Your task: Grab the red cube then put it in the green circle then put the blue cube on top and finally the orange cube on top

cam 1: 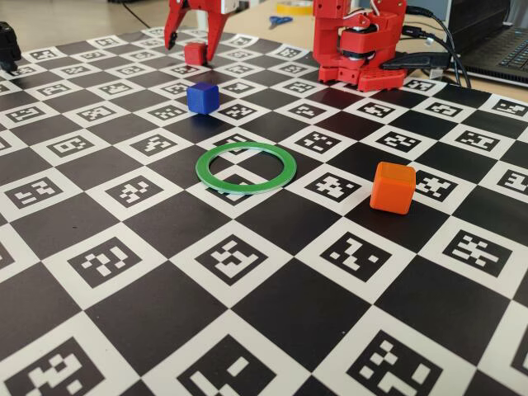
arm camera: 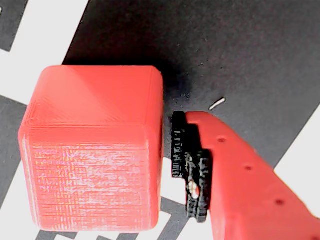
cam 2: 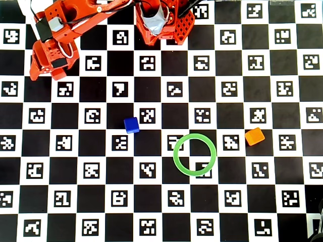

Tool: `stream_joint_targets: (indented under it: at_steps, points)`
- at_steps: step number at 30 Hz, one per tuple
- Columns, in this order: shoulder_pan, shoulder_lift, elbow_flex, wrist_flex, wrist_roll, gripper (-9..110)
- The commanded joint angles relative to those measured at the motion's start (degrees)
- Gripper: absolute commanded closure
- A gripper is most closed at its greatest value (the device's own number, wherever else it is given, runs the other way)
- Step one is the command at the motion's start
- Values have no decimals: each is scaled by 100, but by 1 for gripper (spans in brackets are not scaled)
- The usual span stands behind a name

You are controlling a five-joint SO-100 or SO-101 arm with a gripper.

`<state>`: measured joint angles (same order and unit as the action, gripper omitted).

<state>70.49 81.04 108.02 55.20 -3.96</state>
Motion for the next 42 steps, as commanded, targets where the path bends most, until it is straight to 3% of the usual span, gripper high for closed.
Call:
stream_joint_targets:
  at_steps: [1, 18, 29, 42]
  points:
    - [35, 88, -246, -44, 18, 72]
    - [-44, 334, 9, -132, -167, 95]
    - [-149, 589, 281, -255, -615, 97]
    - [-606, 1767, -70, 984, -1538, 98]
